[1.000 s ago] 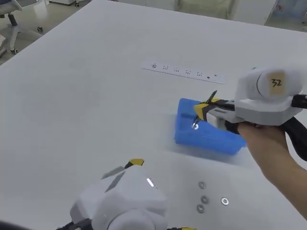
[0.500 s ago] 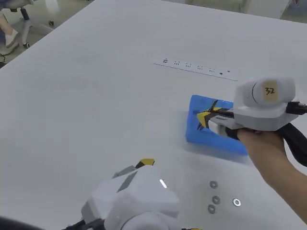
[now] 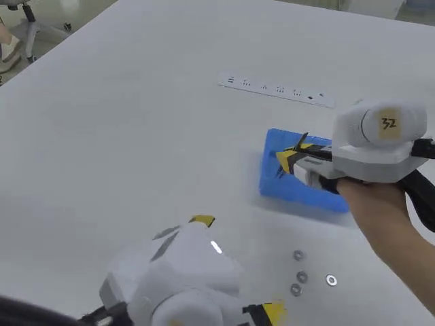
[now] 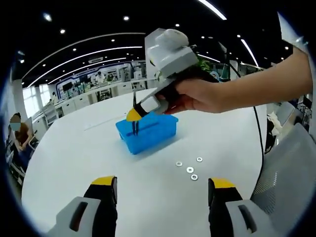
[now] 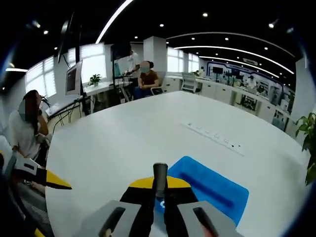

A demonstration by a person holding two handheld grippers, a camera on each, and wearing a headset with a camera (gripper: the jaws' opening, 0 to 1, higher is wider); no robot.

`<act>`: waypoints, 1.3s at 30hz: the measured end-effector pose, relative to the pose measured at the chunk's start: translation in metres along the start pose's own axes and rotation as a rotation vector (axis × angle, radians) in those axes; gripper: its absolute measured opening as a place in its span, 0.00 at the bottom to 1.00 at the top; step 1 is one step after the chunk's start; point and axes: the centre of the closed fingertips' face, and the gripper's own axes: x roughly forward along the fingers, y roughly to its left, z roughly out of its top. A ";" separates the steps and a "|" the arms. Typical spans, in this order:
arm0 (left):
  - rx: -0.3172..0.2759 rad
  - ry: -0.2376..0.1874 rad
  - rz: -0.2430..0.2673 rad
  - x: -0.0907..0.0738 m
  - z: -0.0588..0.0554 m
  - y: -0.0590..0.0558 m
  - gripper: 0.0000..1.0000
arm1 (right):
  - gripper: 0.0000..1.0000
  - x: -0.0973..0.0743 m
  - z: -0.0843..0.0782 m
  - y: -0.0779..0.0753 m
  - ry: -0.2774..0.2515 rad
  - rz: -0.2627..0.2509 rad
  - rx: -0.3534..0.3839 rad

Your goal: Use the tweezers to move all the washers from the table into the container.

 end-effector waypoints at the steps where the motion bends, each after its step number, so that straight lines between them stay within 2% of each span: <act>1: -0.030 -0.027 0.000 -0.003 0.007 0.002 0.71 | 0.02 -0.005 0.002 0.003 -0.007 0.001 -0.006; 3: -0.070 -0.087 -0.007 -0.010 0.025 0.007 0.62 | 0.02 -0.019 0.006 0.009 -0.021 -0.002 -0.026; 4: -0.073 -0.103 -0.003 -0.012 0.032 0.010 0.56 | 0.02 -0.024 0.006 0.012 -0.028 -0.001 -0.028; 5: -0.069 -0.138 -0.003 -0.015 0.045 0.013 0.52 | 0.02 -0.032 0.006 0.016 -0.034 -0.003 -0.031; 7: -0.066 -0.180 -0.008 -0.017 0.066 0.014 0.45 | 0.02 -0.043 0.005 0.021 -0.043 -0.021 -0.061; 12: -0.008 -0.258 -0.061 -0.014 0.112 0.001 0.37 | 0.02 -0.062 -0.004 0.038 -0.034 -0.016 -0.069; 14: 0.005 -0.271 -0.105 -0.012 0.122 -0.009 0.33 | 0.02 -0.065 -0.010 0.042 -0.026 -0.019 -0.065; 19: 0.026 -0.254 -0.150 -0.005 0.124 -0.025 0.25 | 0.02 -0.075 -0.019 0.055 -0.028 -0.015 -0.019; 20: 0.024 -0.235 -0.182 -0.003 0.121 -0.031 0.23 | 0.02 -0.077 -0.022 0.058 -0.026 -0.014 -0.013; 23: 0.026 -0.236 -0.195 -0.001 0.121 -0.036 0.14 | 0.02 -0.080 -0.029 0.064 -0.022 -0.007 0.014; 24: 0.035 -0.223 -0.201 0.000 0.119 -0.038 0.12 | 0.02 -0.081 -0.031 0.066 -0.020 -0.007 0.020; 26: 0.076 -0.182 -0.216 0.004 0.110 -0.041 0.05 | 0.02 -0.084 -0.034 0.071 -0.021 0.003 0.043; 27: 0.086 -0.157 -0.247 0.004 0.105 -0.046 0.04 | 0.02 -0.085 -0.035 0.073 -0.022 0.010 0.054; 28: 0.090 -0.157 -0.244 0.005 0.105 -0.045 0.03 | 0.02 -0.085 -0.036 0.074 -0.024 0.011 0.054; 30: 0.136 -0.145 -0.301 0.003 0.102 -0.053 0.00 | 0.02 -0.085 -0.038 0.076 -0.017 0.013 0.048; 32: 0.212 -0.143 -0.318 0.003 0.101 -0.052 0.00 | 0.02 -0.086 -0.040 0.078 -0.014 0.025 0.046; 33: 0.222 -0.133 -0.323 0.002 0.100 -0.051 0.00 | 0.02 -0.086 -0.041 0.079 -0.012 0.032 0.045; 35: 0.219 -0.121 -0.396 0.000 0.098 -0.053 0.00 | 0.03 -0.087 -0.043 0.081 -0.015 0.044 0.033; 36: 0.220 -0.114 -0.408 0.000 0.097 -0.051 0.00 | 0.03 -0.087 -0.043 0.083 -0.013 0.054 0.029; 37: 0.233 -0.114 -0.440 -0.001 0.097 -0.052 0.00 | 0.03 -0.087 -0.043 0.084 -0.014 0.062 0.028; 38: 0.252 -0.124 -0.503 -0.004 0.097 -0.054 0.00 | 0.03 -0.088 -0.043 0.085 -0.017 0.078 0.029; 39: 0.257 -0.119 -0.540 -0.006 0.097 -0.053 0.00 | 0.04 -0.089 -0.042 0.087 -0.020 0.093 0.031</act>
